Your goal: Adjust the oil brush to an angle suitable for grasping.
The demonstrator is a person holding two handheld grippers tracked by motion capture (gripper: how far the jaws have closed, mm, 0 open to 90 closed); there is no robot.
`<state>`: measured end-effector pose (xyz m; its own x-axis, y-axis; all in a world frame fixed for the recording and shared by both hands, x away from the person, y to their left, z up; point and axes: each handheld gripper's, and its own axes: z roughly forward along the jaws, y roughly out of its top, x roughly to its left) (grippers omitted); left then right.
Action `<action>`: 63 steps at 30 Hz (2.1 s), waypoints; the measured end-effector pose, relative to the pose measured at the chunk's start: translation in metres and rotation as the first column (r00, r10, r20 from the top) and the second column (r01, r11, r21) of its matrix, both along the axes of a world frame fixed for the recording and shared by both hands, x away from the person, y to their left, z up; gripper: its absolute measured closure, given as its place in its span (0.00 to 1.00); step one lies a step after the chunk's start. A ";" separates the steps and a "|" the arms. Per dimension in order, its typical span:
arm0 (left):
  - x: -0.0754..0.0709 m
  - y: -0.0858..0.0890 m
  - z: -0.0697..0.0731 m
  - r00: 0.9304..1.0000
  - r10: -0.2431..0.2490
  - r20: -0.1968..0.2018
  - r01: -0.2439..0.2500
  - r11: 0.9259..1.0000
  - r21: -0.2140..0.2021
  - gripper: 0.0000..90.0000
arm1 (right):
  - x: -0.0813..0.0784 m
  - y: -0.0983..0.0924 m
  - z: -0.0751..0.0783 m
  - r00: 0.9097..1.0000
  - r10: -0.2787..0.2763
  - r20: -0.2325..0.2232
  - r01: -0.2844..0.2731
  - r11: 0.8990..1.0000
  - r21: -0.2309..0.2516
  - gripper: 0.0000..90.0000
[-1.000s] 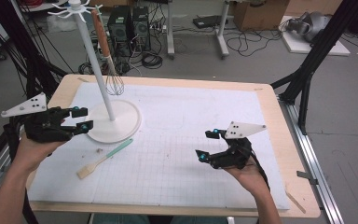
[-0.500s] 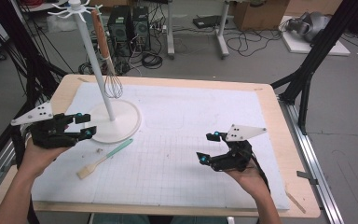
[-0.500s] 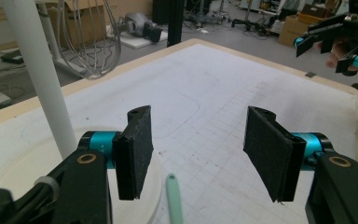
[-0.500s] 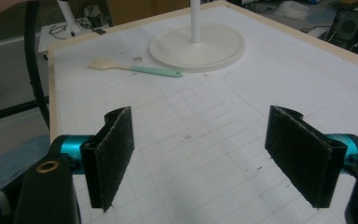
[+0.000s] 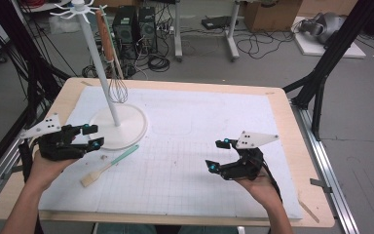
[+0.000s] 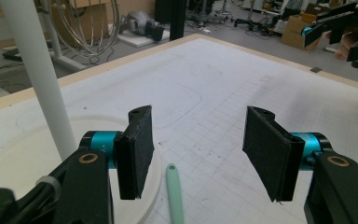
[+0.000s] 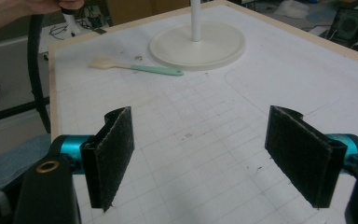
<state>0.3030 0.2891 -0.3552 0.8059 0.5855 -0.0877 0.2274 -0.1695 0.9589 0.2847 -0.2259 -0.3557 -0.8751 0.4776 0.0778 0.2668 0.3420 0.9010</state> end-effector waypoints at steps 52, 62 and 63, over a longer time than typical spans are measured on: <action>0.000 -0.007 -0.070 0.993 0.039 -0.111 -0.022 0.988 0.150 0.58 | -0.001 -0.003 0.000 1.000 -0.006 0.011 0.006 1.000 0.012 0.26; 0.001 -0.009 -0.077 0.990 0.035 -0.137 -0.009 0.982 0.187 0.60 | -0.002 -0.003 0.001 1.000 -0.006 0.009 0.006 1.000 0.015 0.26; 0.000 -0.010 -0.078 0.990 0.035 -0.137 -0.008 0.982 0.187 0.61 | -0.002 -0.003 0.001 1.000 -0.007 0.007 0.007 1.000 0.014 0.26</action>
